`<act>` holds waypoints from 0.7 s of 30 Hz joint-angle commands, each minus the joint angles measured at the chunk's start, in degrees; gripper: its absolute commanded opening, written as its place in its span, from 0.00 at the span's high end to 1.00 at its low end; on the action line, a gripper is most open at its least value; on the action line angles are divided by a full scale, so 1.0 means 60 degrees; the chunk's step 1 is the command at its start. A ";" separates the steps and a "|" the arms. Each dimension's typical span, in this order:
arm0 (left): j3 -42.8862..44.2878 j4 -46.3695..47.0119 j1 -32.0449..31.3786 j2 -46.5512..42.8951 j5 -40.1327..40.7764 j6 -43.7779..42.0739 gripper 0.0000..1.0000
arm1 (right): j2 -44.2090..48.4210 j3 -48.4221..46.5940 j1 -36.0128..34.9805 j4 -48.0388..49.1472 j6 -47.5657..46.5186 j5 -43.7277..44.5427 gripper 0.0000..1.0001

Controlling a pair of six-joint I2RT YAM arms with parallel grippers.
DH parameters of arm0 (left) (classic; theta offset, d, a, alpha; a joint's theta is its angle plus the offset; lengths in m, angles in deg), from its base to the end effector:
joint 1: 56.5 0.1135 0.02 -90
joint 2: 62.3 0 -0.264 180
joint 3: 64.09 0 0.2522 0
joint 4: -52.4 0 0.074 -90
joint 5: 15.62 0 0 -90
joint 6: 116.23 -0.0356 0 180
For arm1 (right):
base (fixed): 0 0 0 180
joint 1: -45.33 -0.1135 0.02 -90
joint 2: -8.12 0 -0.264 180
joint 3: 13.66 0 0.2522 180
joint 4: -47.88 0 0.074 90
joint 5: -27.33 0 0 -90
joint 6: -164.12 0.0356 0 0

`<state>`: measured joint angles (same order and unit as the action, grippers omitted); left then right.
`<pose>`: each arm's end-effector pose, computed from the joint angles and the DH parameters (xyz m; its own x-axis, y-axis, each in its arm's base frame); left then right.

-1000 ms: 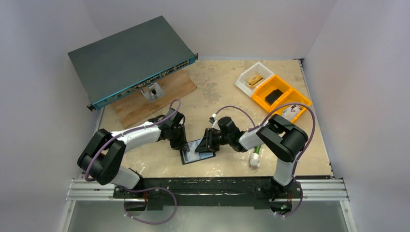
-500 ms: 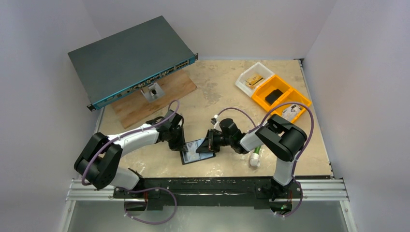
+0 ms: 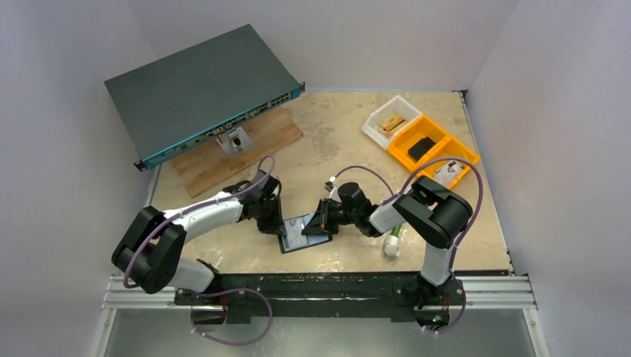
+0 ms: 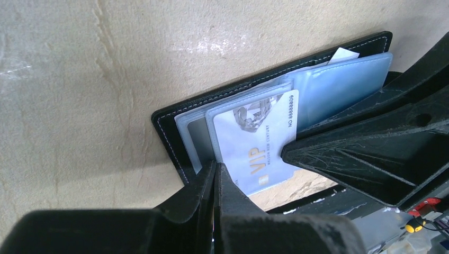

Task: Take the credit cards out of the card holder
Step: Remove the credit card from the card holder.

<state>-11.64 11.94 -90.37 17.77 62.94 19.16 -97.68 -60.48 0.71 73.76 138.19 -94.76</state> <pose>0.1942 -0.1388 0.1556 -0.9736 -0.1869 -0.1312 -0.1216 0.9106 -0.3950 0.2067 0.2306 0.0945 -0.9900 0.0935 -0.1054 -0.0492 0.4720 0.8802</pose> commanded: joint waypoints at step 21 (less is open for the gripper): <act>0.0058 -0.0504 0.0005 0.1037 0.0559 -0.0035 1.00 | 0.0184 0.0407 0.0238 0.0224 0.0202 0.0348 0.98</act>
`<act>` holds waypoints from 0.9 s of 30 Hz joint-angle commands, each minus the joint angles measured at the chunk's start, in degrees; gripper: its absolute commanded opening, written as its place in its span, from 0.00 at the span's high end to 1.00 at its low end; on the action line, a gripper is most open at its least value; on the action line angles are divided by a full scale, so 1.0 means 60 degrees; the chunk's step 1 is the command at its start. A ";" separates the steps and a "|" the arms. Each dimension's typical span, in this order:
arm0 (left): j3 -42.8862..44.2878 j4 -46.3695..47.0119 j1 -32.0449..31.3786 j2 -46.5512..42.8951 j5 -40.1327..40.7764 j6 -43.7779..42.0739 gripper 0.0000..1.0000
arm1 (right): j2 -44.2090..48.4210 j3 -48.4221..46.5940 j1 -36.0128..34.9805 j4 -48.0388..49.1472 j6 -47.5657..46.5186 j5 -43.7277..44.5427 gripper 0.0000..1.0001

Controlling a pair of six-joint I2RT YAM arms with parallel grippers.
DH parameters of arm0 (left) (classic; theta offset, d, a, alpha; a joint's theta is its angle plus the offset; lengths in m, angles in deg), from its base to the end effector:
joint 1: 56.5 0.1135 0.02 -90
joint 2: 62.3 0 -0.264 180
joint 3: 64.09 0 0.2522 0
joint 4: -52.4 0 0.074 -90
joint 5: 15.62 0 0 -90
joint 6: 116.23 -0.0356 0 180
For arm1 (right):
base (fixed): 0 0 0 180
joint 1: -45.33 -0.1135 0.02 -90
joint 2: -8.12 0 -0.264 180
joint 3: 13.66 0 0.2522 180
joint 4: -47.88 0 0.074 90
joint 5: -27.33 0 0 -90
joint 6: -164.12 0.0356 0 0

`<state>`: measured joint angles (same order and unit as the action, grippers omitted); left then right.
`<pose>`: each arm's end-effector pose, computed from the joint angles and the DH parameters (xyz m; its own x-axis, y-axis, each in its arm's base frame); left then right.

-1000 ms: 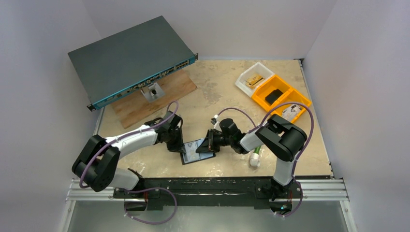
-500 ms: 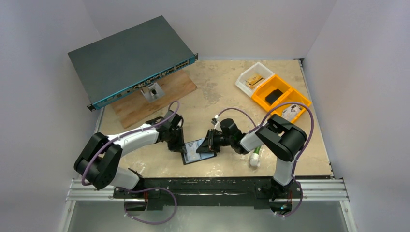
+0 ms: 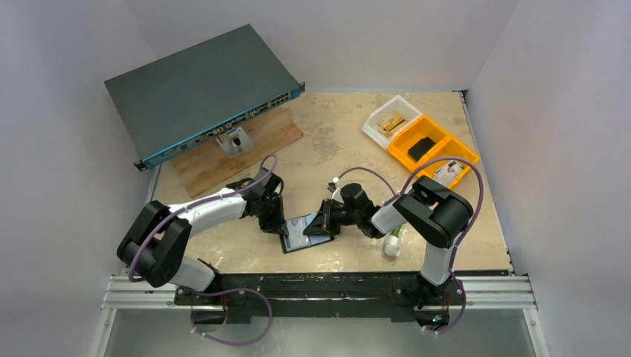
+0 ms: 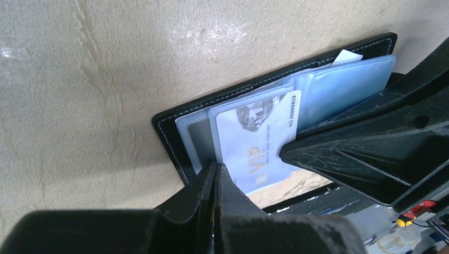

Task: Take the credit cards out of the card holder
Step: Remove the credit card from the card holder.

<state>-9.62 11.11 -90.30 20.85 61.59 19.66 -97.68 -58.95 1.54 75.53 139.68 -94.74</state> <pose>0.2009 -0.1440 0.1524 -0.9782 -0.1878 -0.0891 -0.1391 0.9099 -0.3907 0.2060 0.2237 0.0915 -0.9890 0.1206 -0.0853 -0.0192 0.4672 0.8839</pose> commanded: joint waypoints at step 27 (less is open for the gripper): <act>-0.0310 -0.0402 0.0161 0.0503 0.0783 -0.0269 1.00 | 0.0158 0.0199 0.0277 0.0060 -0.0031 0.0152 0.83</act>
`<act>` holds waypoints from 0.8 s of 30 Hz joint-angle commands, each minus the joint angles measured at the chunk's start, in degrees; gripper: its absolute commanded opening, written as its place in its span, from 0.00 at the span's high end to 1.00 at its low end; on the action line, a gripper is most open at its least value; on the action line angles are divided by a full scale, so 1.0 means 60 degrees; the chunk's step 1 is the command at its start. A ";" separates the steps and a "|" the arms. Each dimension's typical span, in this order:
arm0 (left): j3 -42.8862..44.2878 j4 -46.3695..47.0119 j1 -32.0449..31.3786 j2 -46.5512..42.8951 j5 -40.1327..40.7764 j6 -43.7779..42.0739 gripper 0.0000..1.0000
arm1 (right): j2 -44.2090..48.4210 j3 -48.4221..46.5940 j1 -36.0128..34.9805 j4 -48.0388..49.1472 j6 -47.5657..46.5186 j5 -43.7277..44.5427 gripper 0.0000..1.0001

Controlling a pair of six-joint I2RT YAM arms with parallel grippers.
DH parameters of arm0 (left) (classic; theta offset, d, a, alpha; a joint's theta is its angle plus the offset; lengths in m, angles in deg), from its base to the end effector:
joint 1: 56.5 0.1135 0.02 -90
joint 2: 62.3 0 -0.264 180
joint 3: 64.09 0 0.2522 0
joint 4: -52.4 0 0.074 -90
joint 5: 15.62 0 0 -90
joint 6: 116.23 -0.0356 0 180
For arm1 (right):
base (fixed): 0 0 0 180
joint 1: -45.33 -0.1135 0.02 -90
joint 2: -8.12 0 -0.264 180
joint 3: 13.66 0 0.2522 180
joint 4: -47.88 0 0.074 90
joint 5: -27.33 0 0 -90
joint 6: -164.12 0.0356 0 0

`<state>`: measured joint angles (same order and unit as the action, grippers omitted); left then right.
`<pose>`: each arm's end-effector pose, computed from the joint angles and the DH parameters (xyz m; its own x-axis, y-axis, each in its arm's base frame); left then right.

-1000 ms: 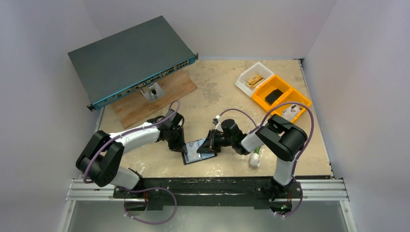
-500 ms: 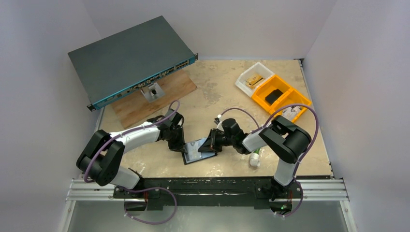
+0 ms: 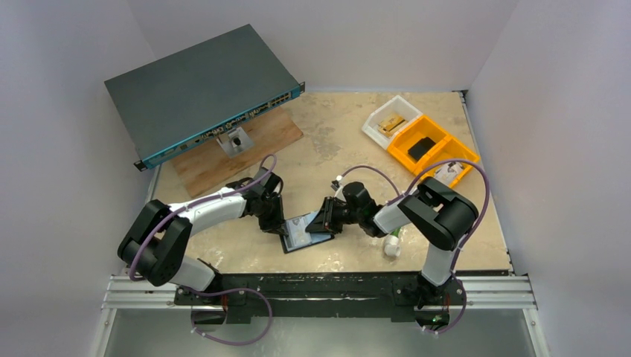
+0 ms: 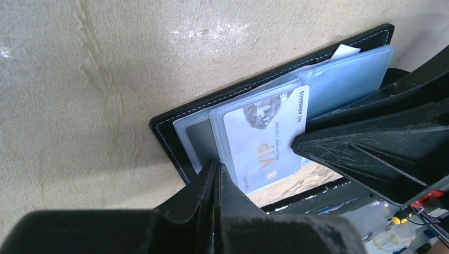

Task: Take the credit cards out of the card holder
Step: Remove the credit card from the card holder.

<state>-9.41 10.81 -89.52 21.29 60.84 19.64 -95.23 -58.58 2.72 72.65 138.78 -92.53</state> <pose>0.2030 -0.1419 0.1515 -0.9776 -0.1969 -0.0740 -0.1528 0.9066 -0.3933 0.2090 0.2163 0.0974 -0.9809 0.1627 -0.1068 -0.0131 0.4922 0.8704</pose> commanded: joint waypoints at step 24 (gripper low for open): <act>-0.0317 -0.0413 0.0030 0.0544 0.0997 -0.0262 1.00 | -0.0041 0.0394 0.0151 0.0505 0.0269 0.0038 0.95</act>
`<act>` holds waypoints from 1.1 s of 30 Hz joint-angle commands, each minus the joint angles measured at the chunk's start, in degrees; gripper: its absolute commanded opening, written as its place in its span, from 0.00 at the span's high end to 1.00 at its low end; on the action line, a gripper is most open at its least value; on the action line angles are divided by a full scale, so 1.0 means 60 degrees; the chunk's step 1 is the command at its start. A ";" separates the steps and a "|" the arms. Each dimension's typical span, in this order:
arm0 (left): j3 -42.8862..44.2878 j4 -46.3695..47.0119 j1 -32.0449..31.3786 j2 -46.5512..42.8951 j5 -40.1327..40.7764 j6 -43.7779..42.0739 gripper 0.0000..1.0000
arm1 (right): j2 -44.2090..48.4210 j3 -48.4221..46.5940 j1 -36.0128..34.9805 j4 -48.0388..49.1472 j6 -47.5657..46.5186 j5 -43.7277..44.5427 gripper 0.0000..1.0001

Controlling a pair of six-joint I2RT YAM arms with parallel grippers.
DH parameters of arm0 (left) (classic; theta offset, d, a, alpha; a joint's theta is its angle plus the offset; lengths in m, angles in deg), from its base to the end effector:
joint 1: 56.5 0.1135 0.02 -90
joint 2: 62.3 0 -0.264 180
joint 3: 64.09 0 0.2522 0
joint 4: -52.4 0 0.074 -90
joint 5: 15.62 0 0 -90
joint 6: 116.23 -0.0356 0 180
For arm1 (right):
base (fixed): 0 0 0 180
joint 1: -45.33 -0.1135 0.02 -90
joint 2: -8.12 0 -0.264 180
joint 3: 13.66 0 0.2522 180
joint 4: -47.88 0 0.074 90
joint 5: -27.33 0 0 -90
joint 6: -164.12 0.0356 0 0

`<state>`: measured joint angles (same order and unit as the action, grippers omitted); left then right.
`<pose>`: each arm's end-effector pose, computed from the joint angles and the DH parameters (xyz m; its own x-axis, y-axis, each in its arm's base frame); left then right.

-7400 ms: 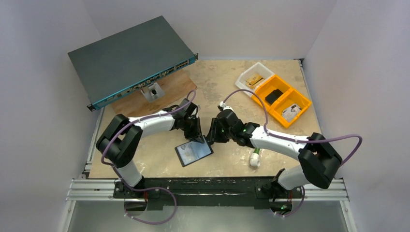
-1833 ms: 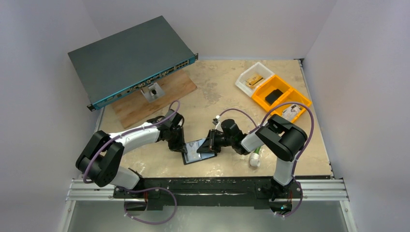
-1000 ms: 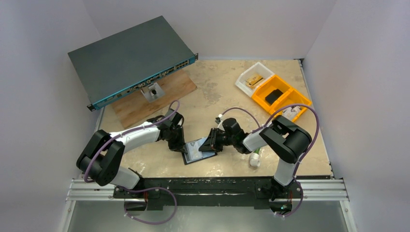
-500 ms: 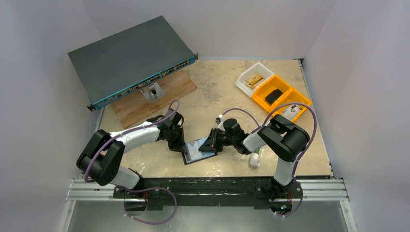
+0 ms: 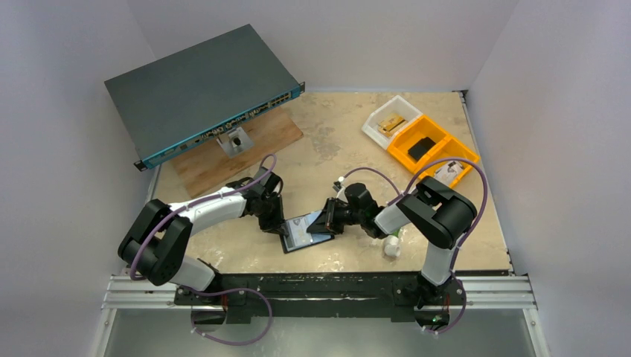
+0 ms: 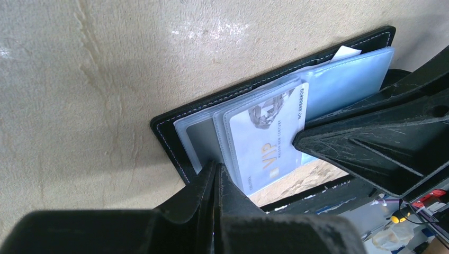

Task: Take the credit cards out of the card holder
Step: Remove the credit card from the card holder.

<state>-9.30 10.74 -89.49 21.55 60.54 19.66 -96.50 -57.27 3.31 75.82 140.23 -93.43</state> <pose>0.2034 -0.1422 0.1510 -0.9782 -0.1961 -0.0677 -0.1544 0.9060 -0.3942 0.2081 0.2120 0.0913 -0.9812 0.1735 -0.0842 0.0087 0.4763 0.8792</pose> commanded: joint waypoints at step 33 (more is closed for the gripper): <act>-0.0306 -0.0404 0.0022 0.0513 0.0999 -0.0309 1.00 | 0.0775 0.0018 0.0166 -0.1328 -0.0916 0.0604 0.77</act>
<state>-9.30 11.70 -89.52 21.92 59.88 19.66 -89.68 -58.17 3.88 64.67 135.13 -87.94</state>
